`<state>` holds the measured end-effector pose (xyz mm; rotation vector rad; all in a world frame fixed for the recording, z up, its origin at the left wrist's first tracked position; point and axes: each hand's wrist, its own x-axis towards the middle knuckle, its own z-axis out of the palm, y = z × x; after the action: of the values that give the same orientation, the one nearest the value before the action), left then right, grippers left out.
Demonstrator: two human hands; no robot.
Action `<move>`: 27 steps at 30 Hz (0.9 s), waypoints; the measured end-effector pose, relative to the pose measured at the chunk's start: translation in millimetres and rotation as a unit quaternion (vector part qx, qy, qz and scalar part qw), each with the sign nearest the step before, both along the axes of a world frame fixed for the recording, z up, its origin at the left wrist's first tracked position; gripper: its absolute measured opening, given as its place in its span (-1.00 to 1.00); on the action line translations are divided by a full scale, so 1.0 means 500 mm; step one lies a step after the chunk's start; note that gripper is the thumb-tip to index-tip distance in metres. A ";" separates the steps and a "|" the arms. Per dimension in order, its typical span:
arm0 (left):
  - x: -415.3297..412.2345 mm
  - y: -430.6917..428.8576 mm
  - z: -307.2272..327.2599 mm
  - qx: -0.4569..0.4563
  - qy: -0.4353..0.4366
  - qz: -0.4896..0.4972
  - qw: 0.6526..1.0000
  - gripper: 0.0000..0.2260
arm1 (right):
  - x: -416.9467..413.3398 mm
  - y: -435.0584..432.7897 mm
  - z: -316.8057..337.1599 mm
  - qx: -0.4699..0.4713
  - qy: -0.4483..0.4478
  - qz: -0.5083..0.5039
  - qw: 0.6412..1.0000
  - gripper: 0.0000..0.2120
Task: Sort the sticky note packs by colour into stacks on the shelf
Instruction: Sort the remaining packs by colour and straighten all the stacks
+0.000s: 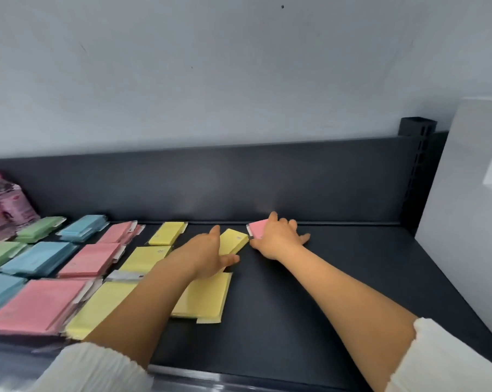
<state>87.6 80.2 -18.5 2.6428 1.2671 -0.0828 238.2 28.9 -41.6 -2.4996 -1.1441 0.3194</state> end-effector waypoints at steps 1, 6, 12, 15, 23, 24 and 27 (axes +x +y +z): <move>0.010 0.001 -0.005 0.000 0.013 0.007 1.000 -0.23 | 0.005 -0.005 0.000 0.005 -0.007 0.002 1.000 -0.23; 0.043 0.009 -0.028 0.112 0.000 -0.007 0.994 -0.48 | 0.047 -0.054 0.018 0.011 -0.005 0.050 0.999 -0.53; 0.075 -0.008 -0.024 0.144 -0.142 -0.047 0.978 -0.59 | 0.078 -0.102 0.032 0.060 0.077 0.036 0.995 -0.39; 0.084 -0.014 -0.003 0.131 -0.228 -0.047 0.964 -0.71 | 0.094 -0.119 0.037 0.136 0.168 0.008 0.976 -0.31; 0.032 -0.047 0.030 0.131 -0.425 0.024 0.896 -0.52 | 0.070 -0.135 0.055 0.245 0.164 0.007 0.956 -0.35; 0.022 -0.056 0.038 0.134 -0.466 0.039 0.874 -0.45 | 0.063 -0.134 0.061 0.267 0.163 0.010 0.950 -0.36; -0.013 -0.071 0.058 0.157 -0.547 0.074 0.819 -0.41 | 0.032 -0.130 0.085 0.338 0.151 0.028 0.928 -0.45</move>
<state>81.1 44.6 10.4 2.0716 1.0311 1.5326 254.4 -36.0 1.1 -1.7470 -0.9842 0.2560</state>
